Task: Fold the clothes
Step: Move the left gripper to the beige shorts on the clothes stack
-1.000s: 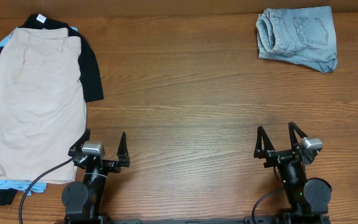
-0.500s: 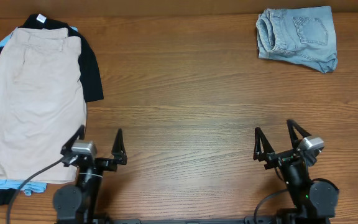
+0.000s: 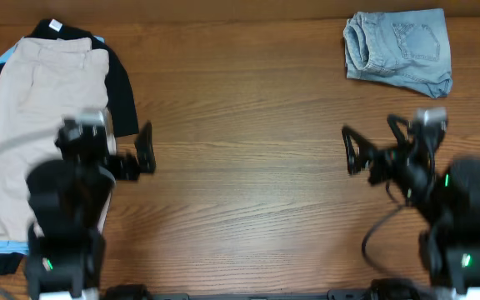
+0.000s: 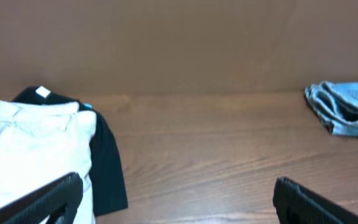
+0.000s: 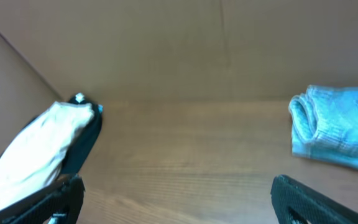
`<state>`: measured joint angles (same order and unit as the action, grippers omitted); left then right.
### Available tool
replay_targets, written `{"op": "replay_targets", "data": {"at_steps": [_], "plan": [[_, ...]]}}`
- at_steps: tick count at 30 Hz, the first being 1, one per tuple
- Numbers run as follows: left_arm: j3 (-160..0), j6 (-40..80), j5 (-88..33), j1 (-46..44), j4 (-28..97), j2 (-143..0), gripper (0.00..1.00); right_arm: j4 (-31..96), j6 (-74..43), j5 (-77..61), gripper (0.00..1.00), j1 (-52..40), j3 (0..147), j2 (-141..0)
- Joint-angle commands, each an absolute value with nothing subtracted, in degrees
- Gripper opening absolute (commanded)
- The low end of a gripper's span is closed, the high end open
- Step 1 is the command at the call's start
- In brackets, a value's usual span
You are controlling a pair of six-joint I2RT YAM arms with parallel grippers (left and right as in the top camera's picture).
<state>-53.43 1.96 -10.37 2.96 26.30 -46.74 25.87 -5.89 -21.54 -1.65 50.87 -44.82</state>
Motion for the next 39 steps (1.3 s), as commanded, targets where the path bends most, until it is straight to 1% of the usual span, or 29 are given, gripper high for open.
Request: {"op": "replay_targets", "data": {"at_steps": [1,3,6,9,12,17,21,25,29,31,37,39], "plan": [[-67.05,-0.25,-10.39,2.59,33.17,-57.63,1.00,30.04,-5.52,-24.25,1.00,-2.04,60.66,-52.90],[-74.56,-0.27,-11.55,2.59,38.92,-64.69,1.00,32.40,-5.52,-26.68,1.00,-2.04,65.93,-58.41],[-84.82,-0.27,-13.04,2.59,46.61,-75.29,1.00,30.96,-5.82,-31.03,1.00,-2.04,70.00,-64.53],[-89.84,-0.34,-12.88,2.59,48.21,-83.15,1.00,28.16,-5.78,-31.83,1.00,-2.02,70.24,-69.01],[-90.26,-0.43,-8.03,2.66,45.30,-89.01,1.00,27.77,-5.78,-31.86,1.00,-2.02,70.24,-72.40],[-90.28,-7.77,-2.39,2.70,38.44,-97.03,1.00,29.32,-5.72,-31.62,1.00,-2.02,70.19,-76.05],[-90.28,-7.46,5.96,3.46,31.48,-103.09,1.00,30.13,-5.72,-30.92,1.00,-2.02,70.15,-77.41],[-90.28,-7.51,10.66,4.75,26.70,-108.81,1.00,31.59,-5.72,-28.80,1.00,-2.04,70.13,-77.71],[-90.28,-7.49,15.07,6.31,22.96,-114.19,1.00,33.91,-5.72,-25.82,0.98,-2.04,70.08,-77.71],[-90.28,-7.42,16.10,7.25,21.21,-116.51,1.00,34.92,-5.72,-25.52,0.95,-2.04,70.08,-77.82],[-90.28,-7.29,13.06,8.71,18.37,-120.81,1.00,35.24,-5.72,-25.52,0.94,-2.04,69.19,-78.06],[-90.28,-7.29,13.08,8.71,18.26,-121.56,0.96,35.29,-5.72,-25.52,0.91,-2.04,68.88,-78.35]]}}
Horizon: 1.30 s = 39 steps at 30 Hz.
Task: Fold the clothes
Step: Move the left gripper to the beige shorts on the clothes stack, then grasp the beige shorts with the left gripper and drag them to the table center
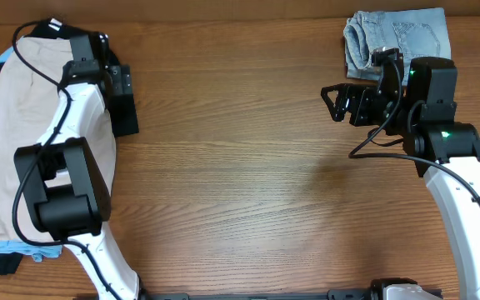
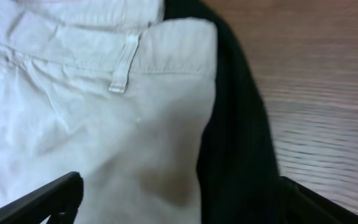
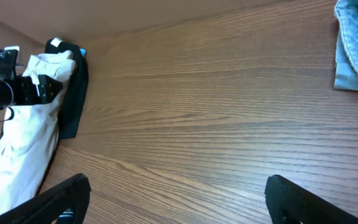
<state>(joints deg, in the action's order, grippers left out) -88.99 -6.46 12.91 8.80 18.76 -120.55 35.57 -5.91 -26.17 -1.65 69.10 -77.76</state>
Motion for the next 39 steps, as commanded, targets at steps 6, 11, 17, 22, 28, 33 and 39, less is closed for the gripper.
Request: {"op": "replay_targets", "data": {"at_steps": [6,11,17,22,28,33,39], "plan": [[-90.21,-6.83,13.58,8.71,19.03,-123.83,0.80,35.31,-5.72,-25.52,0.87,-2.04,68.64,-79.88],[-90.21,-6.17,14.37,8.75,18.94,-124.81,0.73,35.31,-5.74,-25.52,0.85,-2.04,68.64,-81.36],[-90.21,-5.96,15.44,8.82,18.22,-124.81,0.56,35.27,-5.72,-25.50,0.83,-2.02,68.64,-81.47],[-90.21,-3.33,15.18,9.43,18.13,-125.14,0.32,35.27,-5.74,-25.52,0.82,-2.04,68.64,-81.47],[-90.21,-3.14,15.11,10.04,17.80,-125.21,0.19,35.24,-5.74,-25.50,0.81,-2.04,68.64,-81.47],[-90.24,-2.02,13.02,10.24,18.11,-125.19,0.04,35.05,-5.72,-25.50,0.73,-2.02,68.64,-81.47],[-94.13,-1.50,13.02,9.10,26.06,-122.19,0.04,36.05,-5.78,-25.10,0.56,-0.60,69.69,-80.53]]}}
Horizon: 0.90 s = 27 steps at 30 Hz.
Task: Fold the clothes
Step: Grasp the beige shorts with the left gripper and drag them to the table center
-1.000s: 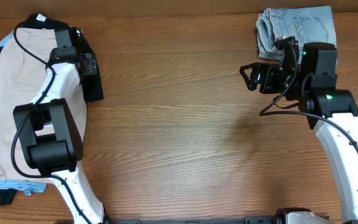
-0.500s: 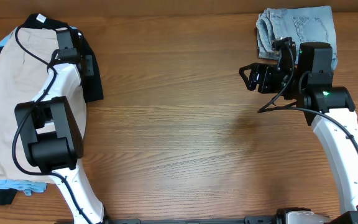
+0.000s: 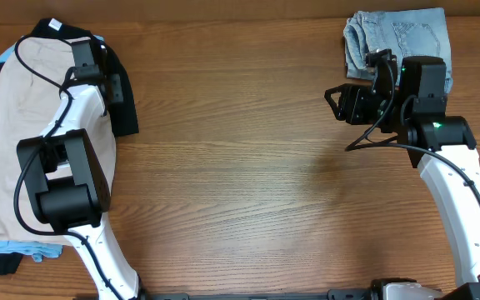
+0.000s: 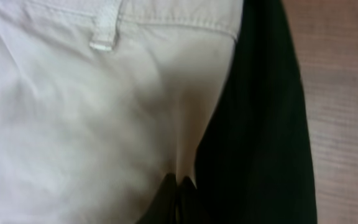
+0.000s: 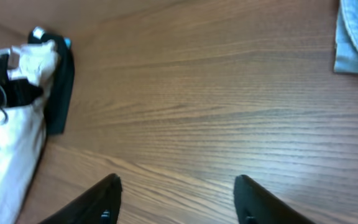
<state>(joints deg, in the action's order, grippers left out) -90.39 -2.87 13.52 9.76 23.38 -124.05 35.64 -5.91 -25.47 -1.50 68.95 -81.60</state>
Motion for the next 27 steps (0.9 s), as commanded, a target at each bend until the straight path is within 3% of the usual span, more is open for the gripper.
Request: {"op": "replay_targets", "data": {"at_steps": [1,12,16,27], "plan": [[-95.96,-1.50,12.97,8.75,28.73,-121.36,0.04,36.88,-5.98,-25.10,0.56,0.32,70.35,-79.77],[-120.75,-1.69,-6.74,-0.38,59.94,-113.75,0.04,47.77,-5.93,-25.08,0.58,10.44,75.40,-65.67],[-122.39,-1.67,-11.73,-7.01,64.10,-113.45,0.04,50.98,-5.91,-25.06,0.60,13.41,75.40,-62.37],[-122.32,-1.30,-11.84,-24.53,66.46,-113.95,0.04,54.74,-5.93,-25.08,0.61,13.96,75.37,-65.32]]}}
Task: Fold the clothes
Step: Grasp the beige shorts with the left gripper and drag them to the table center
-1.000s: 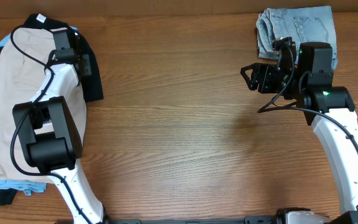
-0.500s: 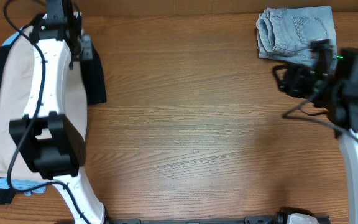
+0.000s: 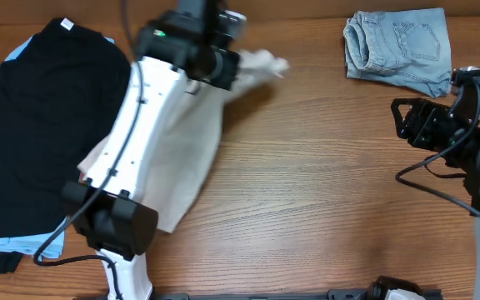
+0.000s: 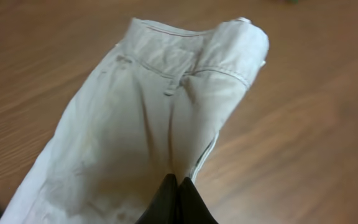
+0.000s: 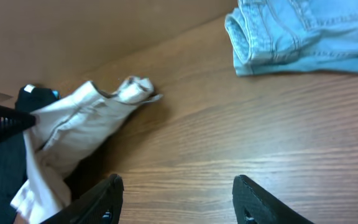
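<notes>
My left gripper point(image 3: 223, 71) is shut on the waistband end of the beige trousers point(image 3: 173, 150), holding that end up near the table's far middle; the rest trails down toward the front left. The pinched cloth shows as beige trousers point(image 4: 160, 118) in the left wrist view, and as beige trousers point(image 5: 73, 130) in the right wrist view. A black shirt point(image 3: 40, 133) lies flat at the left, over a light blue garment point(image 3: 15, 246). My right gripper point(image 3: 405, 121) hangs open at the right, with nothing between its fingers point(image 5: 107, 199).
Folded denim shorts point(image 3: 398, 50) lie at the far right corner, also seen as denim shorts point(image 5: 303, 31) by the right wrist. The wooden table point(image 3: 307, 208) spreads between the arms. A brown back wall runs along the far edge.
My left gripper, shut on the trousers atop the pile at far left, now holds them lifted and pulled right toward the table's middle. The black shirt is uncovered. The right arm has drawn back rightward.
Both grippers stood open near the front, the beige trousers lying on the black shirt. Then the left gripper was open over the trousers' waistband and the right arm reached forward. Then the left had shut on the waistband. Now the trousers hang off the pile.
</notes>
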`<state>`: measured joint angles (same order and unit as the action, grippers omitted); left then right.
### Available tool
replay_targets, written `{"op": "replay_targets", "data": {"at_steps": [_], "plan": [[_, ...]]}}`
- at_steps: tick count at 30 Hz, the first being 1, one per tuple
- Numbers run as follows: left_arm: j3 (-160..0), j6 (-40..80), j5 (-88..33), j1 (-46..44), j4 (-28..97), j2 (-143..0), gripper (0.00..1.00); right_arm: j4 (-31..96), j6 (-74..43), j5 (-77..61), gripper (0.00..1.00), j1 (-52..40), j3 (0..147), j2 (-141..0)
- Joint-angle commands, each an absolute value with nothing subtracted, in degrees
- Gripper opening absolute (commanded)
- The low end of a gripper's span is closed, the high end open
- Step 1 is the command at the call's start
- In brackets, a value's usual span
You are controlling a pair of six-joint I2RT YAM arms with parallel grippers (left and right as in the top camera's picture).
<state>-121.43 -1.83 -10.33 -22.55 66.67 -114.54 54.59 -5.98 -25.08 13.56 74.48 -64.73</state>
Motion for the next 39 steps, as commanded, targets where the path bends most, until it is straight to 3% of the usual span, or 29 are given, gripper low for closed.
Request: {"op": "replay_targets", "data": {"at_steps": [1,6,13,22,31,39], "plan": [[-122.19,-1.28,-11.86,-25.45,66.46,-114.06,0.04,54.98,-5.93,-25.08,0.61,13.96,75.37,-65.73],[-121.51,-1.26,-12.62,-28.73,67.55,-114.10,0.05,56.27,-5.91,-25.04,0.61,13.96,75.37,-67.59],[-121.51,-1.32,-13.39,-32.01,69.93,-114.08,0.47,56.31,-5.91,-25.04,0.65,13.96,75.40,-68.12],[-121.64,-4.82,-10.44,-24.97,69.43,-114.59,0.86,56.03,-5.91,-25.10,0.69,12.88,75.40,-69.34],[-121.64,-20.97,-10.52,-21.12,54.43,-123.50,0.94,56.40,-5.96,-25.08,0.69,8.16,75.37,-75.33],[-121.64,-22.57,-14.50,-22.90,43.40,-133.88,0.94,57.78,-5.93,-20.12,0.73,8.36,75.35,-77.34]]}}
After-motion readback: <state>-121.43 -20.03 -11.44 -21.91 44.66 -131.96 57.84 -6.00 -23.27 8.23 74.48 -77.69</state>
